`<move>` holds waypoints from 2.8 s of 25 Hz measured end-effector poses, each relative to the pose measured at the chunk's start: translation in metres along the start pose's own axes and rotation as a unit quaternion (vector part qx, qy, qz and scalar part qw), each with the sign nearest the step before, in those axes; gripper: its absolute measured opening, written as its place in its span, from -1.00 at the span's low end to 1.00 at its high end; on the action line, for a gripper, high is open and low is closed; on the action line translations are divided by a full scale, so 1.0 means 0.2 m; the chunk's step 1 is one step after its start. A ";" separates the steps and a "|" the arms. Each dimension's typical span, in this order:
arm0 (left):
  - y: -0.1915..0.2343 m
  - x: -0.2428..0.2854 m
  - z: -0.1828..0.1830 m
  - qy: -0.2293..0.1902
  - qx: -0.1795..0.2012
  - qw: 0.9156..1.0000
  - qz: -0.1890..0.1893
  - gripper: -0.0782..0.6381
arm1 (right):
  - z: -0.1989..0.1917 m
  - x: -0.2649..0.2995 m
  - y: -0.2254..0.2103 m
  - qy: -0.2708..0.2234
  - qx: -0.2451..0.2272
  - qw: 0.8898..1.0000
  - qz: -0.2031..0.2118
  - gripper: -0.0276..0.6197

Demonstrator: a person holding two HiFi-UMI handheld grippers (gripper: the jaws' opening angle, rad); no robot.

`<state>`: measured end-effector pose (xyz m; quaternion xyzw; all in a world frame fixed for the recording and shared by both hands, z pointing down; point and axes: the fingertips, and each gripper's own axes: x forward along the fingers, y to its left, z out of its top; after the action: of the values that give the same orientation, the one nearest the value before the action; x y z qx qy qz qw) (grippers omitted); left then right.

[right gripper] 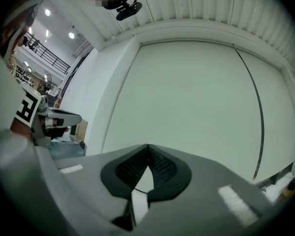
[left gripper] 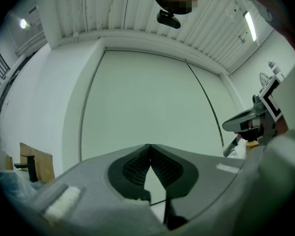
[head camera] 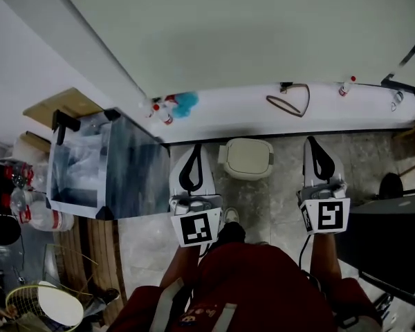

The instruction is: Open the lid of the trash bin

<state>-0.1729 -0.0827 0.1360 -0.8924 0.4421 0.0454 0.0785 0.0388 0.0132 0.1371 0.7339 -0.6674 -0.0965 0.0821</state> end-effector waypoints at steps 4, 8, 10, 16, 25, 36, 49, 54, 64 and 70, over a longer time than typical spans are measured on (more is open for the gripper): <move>0.16 0.09 -0.06 0.006 -0.005 1.000 0.000 -0.77 | 0.01 0.16 0.08 0.005 -0.004 1.000 -0.001 -0.91; 0.27 0.16 -0.10 0.006 -0.011 1.000 0.006 -0.77 | 0.00 0.28 0.15 0.012 -0.007 1.000 0.002 -0.91; 0.31 0.18 -0.13 0.008 -0.012 1.000 0.009 -0.77 | 0.00 0.32 0.18 0.015 -0.012 1.000 0.007 -0.91; 0.40 0.22 -0.20 0.017 -0.017 0.999 0.033 -0.77 | -0.05 0.46 0.24 0.020 -0.011 0.999 0.029 -0.91; 0.34 0.25 -0.23 0.034 -0.004 0.994 0.101 -0.77 | -0.11 0.62 0.16 0.003 0.006 0.995 0.098 -0.91; 0.02 0.24 -0.20 0.061 0.031 0.982 0.177 -0.77 | -0.27 0.67 -0.13 -0.004 0.034 0.983 0.178 -0.91; -0.39 0.11 -0.36 0.092 0.045 0.964 0.246 -0.77 | -0.56 0.53 -0.34 0.012 0.071 0.967 0.243 -0.91; -0.54 0.06 -0.48 0.124 0.036 0.961 0.245 -0.77 | -0.73 0.44 -0.34 0.044 0.091 0.960 0.260 -0.91; -0.66 -0.05 -0.92 0.177 0.004 0.956 0.235 -0.77 | -1.21 0.36 -0.27 0.130 0.056 0.950 0.279 -0.91; -0.74 -0.08 -1.20 0.212 -0.027 0.952 0.220 -0.77 | -1.48 0.31 -0.17 0.183 0.061 0.941 0.277 -0.91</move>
<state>-0.0627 -0.0247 0.3899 -0.7637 0.6327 -0.1169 -0.0534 0.1508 -0.0476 0.4128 0.5282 -0.8225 0.1075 0.1815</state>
